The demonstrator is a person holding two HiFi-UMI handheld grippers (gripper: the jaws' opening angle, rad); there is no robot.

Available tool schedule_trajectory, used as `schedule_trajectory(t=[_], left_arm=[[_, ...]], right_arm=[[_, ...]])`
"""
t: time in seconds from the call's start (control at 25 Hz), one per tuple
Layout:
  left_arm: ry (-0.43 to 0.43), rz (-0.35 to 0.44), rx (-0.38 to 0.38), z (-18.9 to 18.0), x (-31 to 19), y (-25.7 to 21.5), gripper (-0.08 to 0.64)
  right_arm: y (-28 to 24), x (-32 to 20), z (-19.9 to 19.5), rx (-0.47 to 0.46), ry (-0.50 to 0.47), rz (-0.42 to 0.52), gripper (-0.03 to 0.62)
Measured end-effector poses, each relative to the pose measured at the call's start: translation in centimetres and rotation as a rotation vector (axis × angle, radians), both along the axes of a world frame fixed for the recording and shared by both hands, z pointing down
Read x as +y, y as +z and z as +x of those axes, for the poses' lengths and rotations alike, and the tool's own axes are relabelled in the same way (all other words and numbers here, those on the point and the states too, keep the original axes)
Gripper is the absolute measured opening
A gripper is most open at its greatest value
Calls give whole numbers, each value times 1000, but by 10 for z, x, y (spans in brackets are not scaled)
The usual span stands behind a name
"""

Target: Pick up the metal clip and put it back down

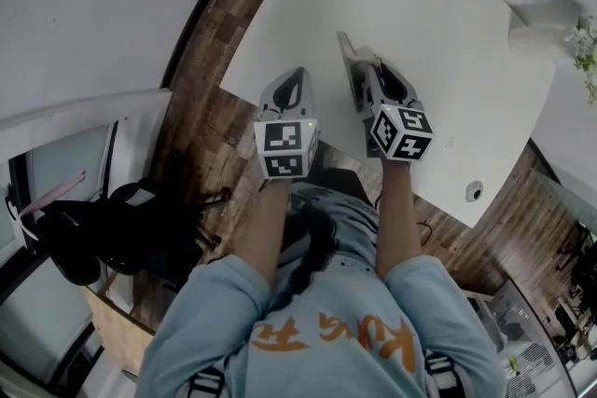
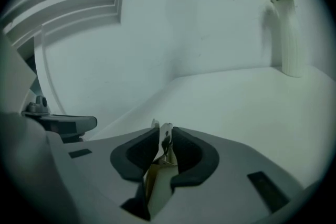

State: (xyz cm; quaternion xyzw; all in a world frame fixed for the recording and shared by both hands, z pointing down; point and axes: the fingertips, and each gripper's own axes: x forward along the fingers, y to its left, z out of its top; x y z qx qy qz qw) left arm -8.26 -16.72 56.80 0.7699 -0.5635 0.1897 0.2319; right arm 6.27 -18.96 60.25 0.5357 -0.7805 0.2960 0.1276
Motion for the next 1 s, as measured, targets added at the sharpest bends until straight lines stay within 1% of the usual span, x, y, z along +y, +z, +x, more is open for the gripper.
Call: schedule_trajectory(t=[0.08, 0.2, 0.28, 0.4, 0.52, 0.64, 0.84, 1.0], left_arm=[[14, 17, 5, 7, -3, -8, 20], [36, 64, 17, 20, -7, -28, 20], [53, 101, 30, 31, -8, -44, 20], [91, 161, 36, 52, -3, -70, 20], [150, 237, 33, 80, 1, -100, 20], [211, 310, 57, 114, -1, -133, 20], [308, 413, 93, 166, 6, -185, 20], [392, 497, 65, 206, 18, -215, 20]], right_arm=[[-6, 1, 9, 15, 22, 21, 105], [-28, 3, 26, 3, 54, 80, 106], [-49, 7, 39, 11, 73, 132, 97], [-83, 20, 61, 52, 94, 223, 73], [-122, 34, 92, 108, 137, 321, 45], [-163, 45, 131, 148, 208, 414, 13], [-223, 71, 187, 172, 323, 538, 12], [-253, 88, 222, 200, 402, 595, 12]])
